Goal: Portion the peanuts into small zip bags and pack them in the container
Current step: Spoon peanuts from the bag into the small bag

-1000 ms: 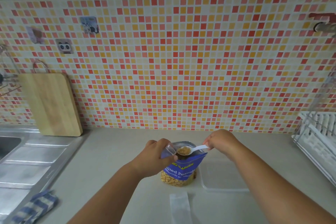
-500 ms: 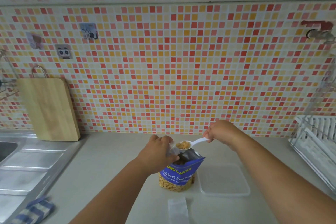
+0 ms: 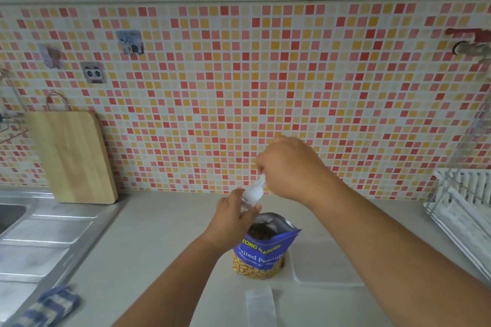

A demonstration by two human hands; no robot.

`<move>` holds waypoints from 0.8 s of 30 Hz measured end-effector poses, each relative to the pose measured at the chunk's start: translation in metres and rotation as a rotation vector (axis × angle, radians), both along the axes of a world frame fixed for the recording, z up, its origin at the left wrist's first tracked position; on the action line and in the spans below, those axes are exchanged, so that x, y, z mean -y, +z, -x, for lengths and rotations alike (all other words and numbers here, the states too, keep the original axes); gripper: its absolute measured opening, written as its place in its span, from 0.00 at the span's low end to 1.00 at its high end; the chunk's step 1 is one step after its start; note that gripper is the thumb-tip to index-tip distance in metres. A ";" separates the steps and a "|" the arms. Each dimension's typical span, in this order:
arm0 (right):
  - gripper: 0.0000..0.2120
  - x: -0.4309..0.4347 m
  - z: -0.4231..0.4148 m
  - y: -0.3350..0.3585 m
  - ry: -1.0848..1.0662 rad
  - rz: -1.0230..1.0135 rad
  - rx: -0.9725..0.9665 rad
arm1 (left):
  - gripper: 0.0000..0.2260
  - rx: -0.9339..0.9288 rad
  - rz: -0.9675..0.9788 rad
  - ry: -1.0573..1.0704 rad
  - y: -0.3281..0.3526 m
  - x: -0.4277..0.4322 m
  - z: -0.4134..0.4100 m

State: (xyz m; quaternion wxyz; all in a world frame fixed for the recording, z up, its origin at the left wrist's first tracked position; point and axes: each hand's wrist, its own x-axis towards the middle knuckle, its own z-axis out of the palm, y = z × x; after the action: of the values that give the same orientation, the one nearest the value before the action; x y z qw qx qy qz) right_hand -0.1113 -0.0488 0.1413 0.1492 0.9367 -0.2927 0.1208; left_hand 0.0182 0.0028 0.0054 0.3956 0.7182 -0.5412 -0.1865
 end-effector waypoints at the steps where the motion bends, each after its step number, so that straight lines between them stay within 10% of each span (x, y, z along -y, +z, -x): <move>1: 0.11 0.002 0.004 0.004 -0.035 0.020 0.018 | 0.14 -0.046 0.010 0.011 -0.001 -0.003 -0.004; 13: 0.14 0.017 -0.009 -0.119 -0.410 -0.576 -0.355 | 0.18 -0.900 0.145 -0.099 0.010 -0.027 -0.002; 16: 0.11 0.016 0.002 -0.113 -0.299 -0.522 0.064 | 0.21 -1.020 0.146 -0.216 0.012 -0.032 0.000; 19: 0.08 0.003 0.008 -0.095 -0.124 -1.237 0.728 | 0.22 -1.112 0.105 -0.302 0.013 -0.037 0.006; 24: 0.08 -0.021 0.016 -0.091 -0.057 -1.380 0.876 | 0.24 -1.117 0.072 -0.393 0.016 -0.036 0.021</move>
State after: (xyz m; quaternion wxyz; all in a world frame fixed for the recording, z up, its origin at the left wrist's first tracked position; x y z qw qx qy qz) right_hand -0.1278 -0.0273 0.0505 -0.5858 0.6779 -0.3568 0.2646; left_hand -0.0028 0.0393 0.0211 0.6027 0.3839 -0.3797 -0.5876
